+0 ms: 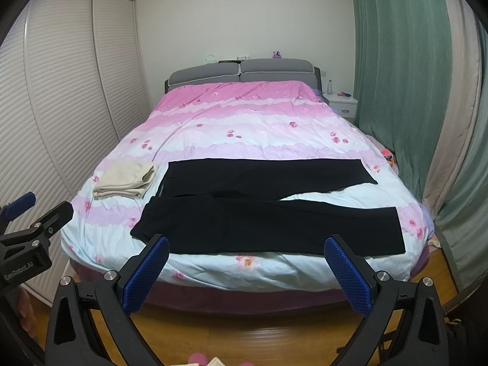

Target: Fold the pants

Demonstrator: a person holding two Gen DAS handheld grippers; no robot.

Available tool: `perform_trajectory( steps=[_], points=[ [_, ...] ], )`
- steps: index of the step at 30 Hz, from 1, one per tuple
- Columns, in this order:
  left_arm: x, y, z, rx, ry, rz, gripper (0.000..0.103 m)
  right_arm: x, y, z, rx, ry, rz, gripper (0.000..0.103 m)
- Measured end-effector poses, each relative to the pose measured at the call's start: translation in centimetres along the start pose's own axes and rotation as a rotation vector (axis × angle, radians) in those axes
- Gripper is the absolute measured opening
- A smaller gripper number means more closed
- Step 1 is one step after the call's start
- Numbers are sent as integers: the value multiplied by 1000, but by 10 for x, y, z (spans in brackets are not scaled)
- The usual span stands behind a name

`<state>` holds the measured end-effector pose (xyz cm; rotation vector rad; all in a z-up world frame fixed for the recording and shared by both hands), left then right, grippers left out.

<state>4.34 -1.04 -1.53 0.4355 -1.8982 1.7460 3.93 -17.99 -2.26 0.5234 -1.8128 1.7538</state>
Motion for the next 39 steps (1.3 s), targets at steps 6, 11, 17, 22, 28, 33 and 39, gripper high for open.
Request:
perform_trajectory(
  steps=[6, 11, 17, 22, 28, 33, 39],
  points=[
    [-1, -1, 0, 2, 1, 1, 103, -1, 0, 1, 0, -3, 0, 103],
    [-1, -4, -1, 8, 1, 4, 103, -1, 0, 0, -1, -1, 1, 103],
    [-2, -6, -2, 9, 1, 8, 103, -2, 0, -1, 1, 0, -1, 103],
    [-3, -5, -3, 14, 2, -1, 103, -7, 0, -4, 5, -3, -10, 103],
    [-15, 0, -6, 24, -8, -30, 103, -16, 5, -6, 14, -11, -30, 103],
    [-32, 16, -17, 31, -47, -62, 103, -32, 12, -10, 21, -18, -60, 103],
    [-69, 48, -49, 58, -124, -127, 103, -69, 30, -15, 17, -38, -112, 103]
  ],
)
Point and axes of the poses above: each gripper's, at about its wrist camera, not at the fingertips, and x roughly against the way its jaws point, z to its right, y to its underside, the point moved 7 cm from there along -x, roughly the way its jaws point, and after that the axes turned 6 degrees about y, right-handed, at the moved point
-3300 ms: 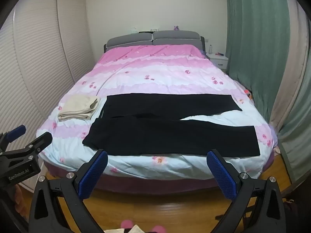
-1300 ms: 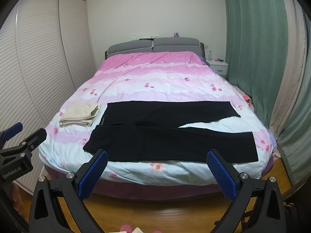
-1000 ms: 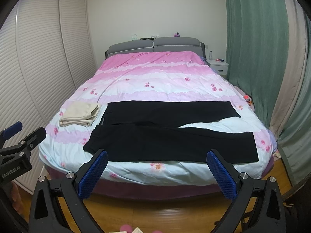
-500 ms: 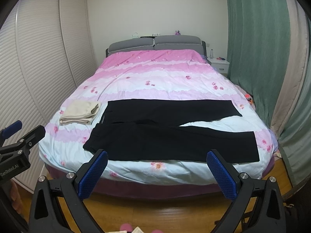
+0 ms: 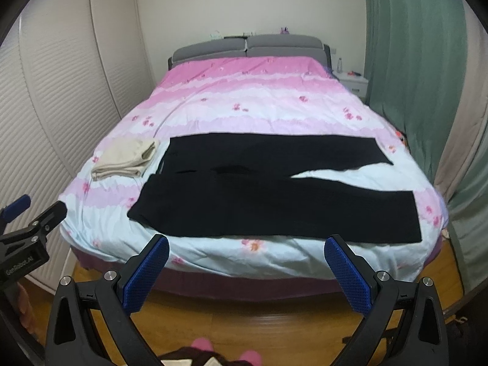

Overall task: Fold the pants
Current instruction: 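Lower both tools to the trouser waistband and close both grippers on it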

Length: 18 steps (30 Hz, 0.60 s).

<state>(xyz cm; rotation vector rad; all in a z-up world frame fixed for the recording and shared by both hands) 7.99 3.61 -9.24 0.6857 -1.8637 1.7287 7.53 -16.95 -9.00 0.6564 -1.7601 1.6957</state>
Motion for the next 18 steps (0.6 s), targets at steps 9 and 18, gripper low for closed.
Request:
perform_trajectory(
  steps=[9, 18],
  points=[
    [-109, 22, -43, 90, 11, -130, 103, -101, 21, -25, 19, -33, -106, 102],
    [-258, 62, -58, 111, 26, -377, 98, -232, 39, -49, -82, -41, -274, 95]
  ],
)
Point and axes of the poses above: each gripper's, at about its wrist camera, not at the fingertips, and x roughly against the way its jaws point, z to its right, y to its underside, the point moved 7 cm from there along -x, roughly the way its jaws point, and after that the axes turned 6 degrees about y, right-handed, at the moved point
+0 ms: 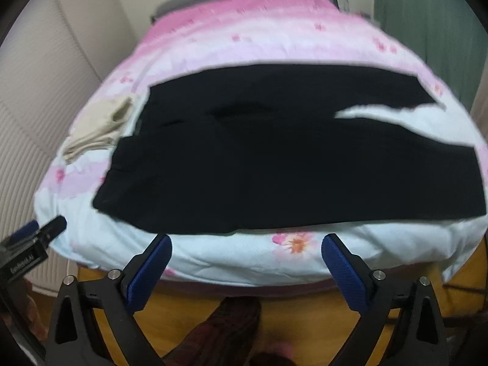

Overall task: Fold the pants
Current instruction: 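Lower both tools to the trouser waistband and close both grippers on it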

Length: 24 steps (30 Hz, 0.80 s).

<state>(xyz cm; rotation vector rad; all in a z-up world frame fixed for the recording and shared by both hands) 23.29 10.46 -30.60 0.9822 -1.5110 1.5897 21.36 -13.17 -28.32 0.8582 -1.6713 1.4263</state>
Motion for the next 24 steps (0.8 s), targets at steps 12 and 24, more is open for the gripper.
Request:
perform_trajectory(
  steps=[12, 24],
  points=[
    [-125, -16, -4, 134, 146, -236, 78, -103, 16, 3, -156, 1, -222, 84],
    [-113, -51, -7, 104, 269, -319, 15, -117, -4, 11, -133, 23, -325, 22]
  ],
)
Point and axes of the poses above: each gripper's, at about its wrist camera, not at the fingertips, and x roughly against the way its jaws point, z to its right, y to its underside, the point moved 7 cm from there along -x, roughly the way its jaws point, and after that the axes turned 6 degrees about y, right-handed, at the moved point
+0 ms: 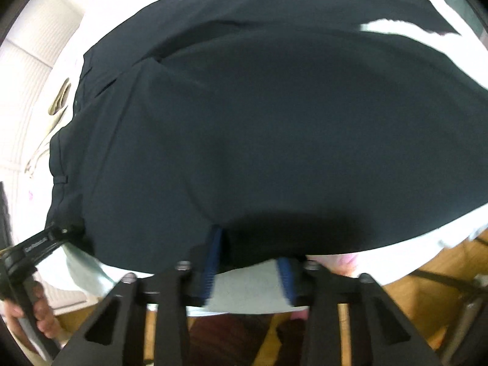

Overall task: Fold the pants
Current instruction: 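Lower both tools to the trouser waistband and close both grippers on it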

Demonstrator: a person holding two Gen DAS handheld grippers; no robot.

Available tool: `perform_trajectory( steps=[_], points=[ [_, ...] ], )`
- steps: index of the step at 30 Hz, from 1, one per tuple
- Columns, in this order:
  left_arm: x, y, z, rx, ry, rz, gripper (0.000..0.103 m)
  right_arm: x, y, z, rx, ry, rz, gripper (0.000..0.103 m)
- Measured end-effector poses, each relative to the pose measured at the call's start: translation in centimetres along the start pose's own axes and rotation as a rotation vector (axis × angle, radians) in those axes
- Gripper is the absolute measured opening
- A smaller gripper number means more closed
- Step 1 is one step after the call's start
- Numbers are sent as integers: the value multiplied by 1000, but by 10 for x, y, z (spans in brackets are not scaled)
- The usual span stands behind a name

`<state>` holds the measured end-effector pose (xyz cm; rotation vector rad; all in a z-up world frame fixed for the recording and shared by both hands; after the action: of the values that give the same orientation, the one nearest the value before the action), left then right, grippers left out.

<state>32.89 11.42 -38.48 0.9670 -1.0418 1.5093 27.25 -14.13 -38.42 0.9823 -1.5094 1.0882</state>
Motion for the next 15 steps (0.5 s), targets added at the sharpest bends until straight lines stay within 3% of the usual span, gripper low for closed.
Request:
perform_trajectory(
  steps=[2, 6, 12, 15],
  points=[
    [14, -5, 7, -27, 17, 1, 14, 17, -12, 2, 9, 15, 15, 16],
    [58, -32, 28, -70, 69, 72, 12, 68, -43, 7, 6, 39, 99, 14],
    [115, -110, 64, -151, 56, 243, 12, 128, -99, 3, -4, 20, 235, 12],
    [136, -155, 90, -171, 35, 291, 12, 149, -138, 0, 25, 22, 315, 12]
  ],
)
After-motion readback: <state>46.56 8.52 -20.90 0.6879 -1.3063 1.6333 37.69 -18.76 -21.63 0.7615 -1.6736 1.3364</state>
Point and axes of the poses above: each gripper's, at about its wrist camera, not at the fingertips, and x roughly against the way its jaws point, z to its right, y to its underside, the point moved 7 cm from there along -x, roughly the way its jaws point, and after that the axes turned 6 degrees about y, right-handed, at the moved point
